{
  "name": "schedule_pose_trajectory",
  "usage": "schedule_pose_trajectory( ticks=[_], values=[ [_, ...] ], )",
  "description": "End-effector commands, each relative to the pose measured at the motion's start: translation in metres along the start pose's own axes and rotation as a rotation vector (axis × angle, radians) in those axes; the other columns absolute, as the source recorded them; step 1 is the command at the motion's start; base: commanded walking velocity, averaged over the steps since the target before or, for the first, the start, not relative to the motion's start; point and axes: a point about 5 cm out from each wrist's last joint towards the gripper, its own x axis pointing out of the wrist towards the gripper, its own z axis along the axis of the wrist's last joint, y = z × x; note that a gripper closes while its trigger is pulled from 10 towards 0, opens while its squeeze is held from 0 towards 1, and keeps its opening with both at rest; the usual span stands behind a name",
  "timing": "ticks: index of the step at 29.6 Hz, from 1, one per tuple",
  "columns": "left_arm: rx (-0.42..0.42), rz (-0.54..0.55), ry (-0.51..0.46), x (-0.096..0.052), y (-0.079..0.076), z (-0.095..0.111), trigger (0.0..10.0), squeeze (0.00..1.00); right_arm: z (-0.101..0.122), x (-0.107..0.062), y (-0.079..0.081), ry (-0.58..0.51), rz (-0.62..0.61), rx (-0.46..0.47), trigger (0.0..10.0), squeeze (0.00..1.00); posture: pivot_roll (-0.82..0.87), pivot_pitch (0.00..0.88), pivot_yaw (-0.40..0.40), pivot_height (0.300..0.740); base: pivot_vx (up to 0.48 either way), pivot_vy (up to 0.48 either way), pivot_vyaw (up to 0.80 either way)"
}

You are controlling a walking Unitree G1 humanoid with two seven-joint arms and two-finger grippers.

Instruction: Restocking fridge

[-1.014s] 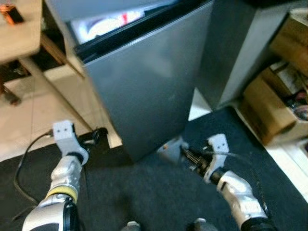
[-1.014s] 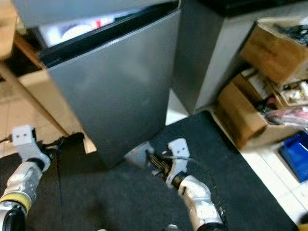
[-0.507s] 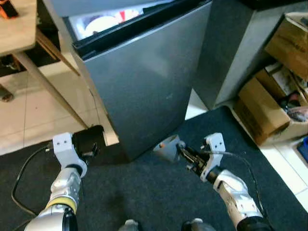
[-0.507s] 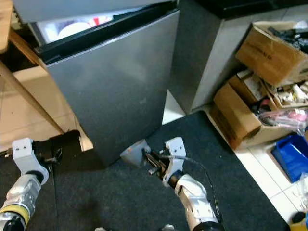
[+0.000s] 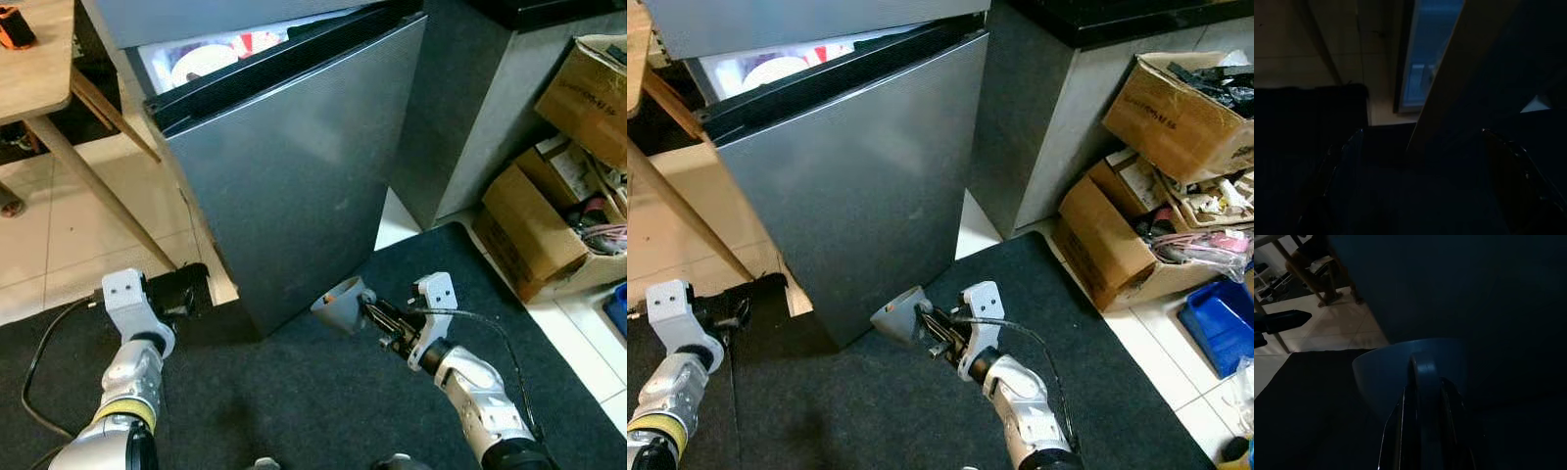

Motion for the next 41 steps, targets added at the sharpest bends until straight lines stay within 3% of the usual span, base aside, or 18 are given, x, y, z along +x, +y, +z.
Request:
schedule_pose_trajectory(
  ticks=[1,11,13,17,20,41],
  values=[
    [-0.001,0.002,0.017,-0.003,0.001,-0.007,10.0,0.00,-0.002,-0.001,0.001,-0.001,0.006,0.001,10.0,0.00,-0.06,0.192,0.024,0.740,0.360,0.000,0.00],
    [0.010,-0.053,0.030,-0.004,-0.008,-0.014,10.0,0.00,-0.002,0.000,0.001,-0.001,0.012,-0.002,10.0,0.00,-0.06,0.180,0.022,0.740,0.137,0.000,0.00],
    [0.063,-0.086,0.048,-0.005,-0.013,-0.018,10.0,0.00,-0.002,0.001,0.001,-0.003,0.014,-0.002,10.0,0.00,-0.06,0.180,0.023,0.740,0.000,-0.472,0.00],
    [0.064,-0.111,0.049,-0.004,-0.019,-0.020,10.0,0.00,-0.002,0.003,0.002,-0.005,0.017,0.002,10.0,0.00,-0.06,0.175,0.026,0.740,0.000,-0.480,0.00],
    [0.059,-0.108,0.045,-0.004,-0.021,-0.019,10.0,0.00,-0.002,0.004,0.003,-0.007,0.019,0.003,10.0,0.00,-0.06,0.172,0.026,0.740,0.000,-0.480,0.00],
    [0.018,-0.070,0.031,-0.004,-0.018,-0.019,10.0,0.00,-0.003,0.005,0.005,-0.002,0.037,-0.003,10.0,0.00,-0.05,0.166,0.022,0.740,0.000,0.000,0.00]
  ],
)
